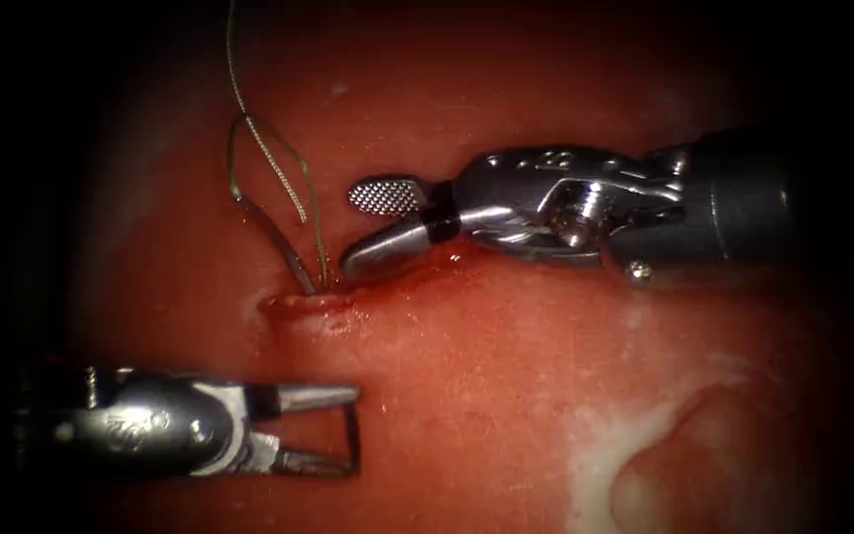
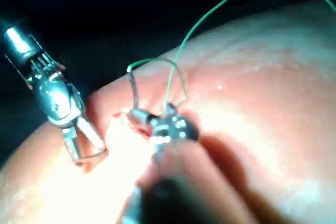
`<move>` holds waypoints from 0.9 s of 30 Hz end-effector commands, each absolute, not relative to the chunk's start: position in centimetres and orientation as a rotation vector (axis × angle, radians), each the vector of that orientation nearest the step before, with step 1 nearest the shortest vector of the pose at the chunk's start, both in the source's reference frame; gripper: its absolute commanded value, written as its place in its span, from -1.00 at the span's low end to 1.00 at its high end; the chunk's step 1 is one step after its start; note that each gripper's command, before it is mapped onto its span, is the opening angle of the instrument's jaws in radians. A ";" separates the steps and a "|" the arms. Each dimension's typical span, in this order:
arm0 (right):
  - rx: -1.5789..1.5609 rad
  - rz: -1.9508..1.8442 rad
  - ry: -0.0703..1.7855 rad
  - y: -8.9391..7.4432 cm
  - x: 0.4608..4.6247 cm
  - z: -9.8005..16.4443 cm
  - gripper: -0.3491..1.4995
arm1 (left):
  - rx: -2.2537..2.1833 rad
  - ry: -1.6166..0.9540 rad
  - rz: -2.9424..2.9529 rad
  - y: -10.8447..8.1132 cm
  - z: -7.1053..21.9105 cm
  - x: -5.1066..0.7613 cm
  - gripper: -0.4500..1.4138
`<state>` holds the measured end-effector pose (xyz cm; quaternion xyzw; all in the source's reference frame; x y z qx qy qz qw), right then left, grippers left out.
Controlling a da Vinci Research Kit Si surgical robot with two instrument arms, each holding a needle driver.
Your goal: Wound Closure
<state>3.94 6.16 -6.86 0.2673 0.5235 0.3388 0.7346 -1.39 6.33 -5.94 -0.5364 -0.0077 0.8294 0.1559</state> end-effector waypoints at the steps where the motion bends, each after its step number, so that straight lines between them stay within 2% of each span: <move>1: 0.587 0.743 1.154 6.1 4.02 -6.8 0.76 | -1.523 -0.005 2.367 6.3 -5.9 -1.47 0.11; 8: 0.588 0.743 1.154 6.1 4.01 -6.8 0.76 | -1.432 0.165 2.319 6.2 -5.8 -1.62 0.14; 11: 0.590 0.742 1.154 6.1 3.98 -6.8 0.71 | -1.378 0.212 2.288 6.2 -5.8 -1.64 -0.03; 12: 0.592 0.741 1.154 6.1 3.96 -6.8 0.65 | -1.348 0.211 2.253 6.2 -5.8 -1.61 -0.28; 14: 0.594 0.741 1.154 6.2 3.95 -6.9 0.64 | -1.340 0.198 2.234 6.2 -5.8 -1.58 -0.51; 15: 0.596 0.742 1.155 6.2 3.94 -6.9 0.64 | -1.346 0.175 2.216 6.2 -5.8 -1.54 -0.84; 18: 0.606 0.746 1.155 6.2 3.91 -7.0 0.62 | -1.375 0.113 2.196 6.2 -5.8 -1.50 -0.89; 20: 0.590 0.666 1.171 6.2 3.90 -7.1 0.38 | -1.413 0.075 2.174 6.2 -5.9 -1.49 -0.89; 21: 0.615 0.580 1.189 6.1 3.90 -7.2 -0.58 | -1.436 0.060 2.165 6.2 -6.0 -1.50 -0.89; 22: 0.645 0.541 1.198 6.1 3.90 -7.2 -1.00 | -1.447 0.056 2.160 6.2 -6.0 -1.51 -0.89; 27: 0.678 0.448 1.216 5.8 4.07 -7.3 -1.00 | -1.522 -0.137 2.115 6.3 -6.0 -1.57 -0.89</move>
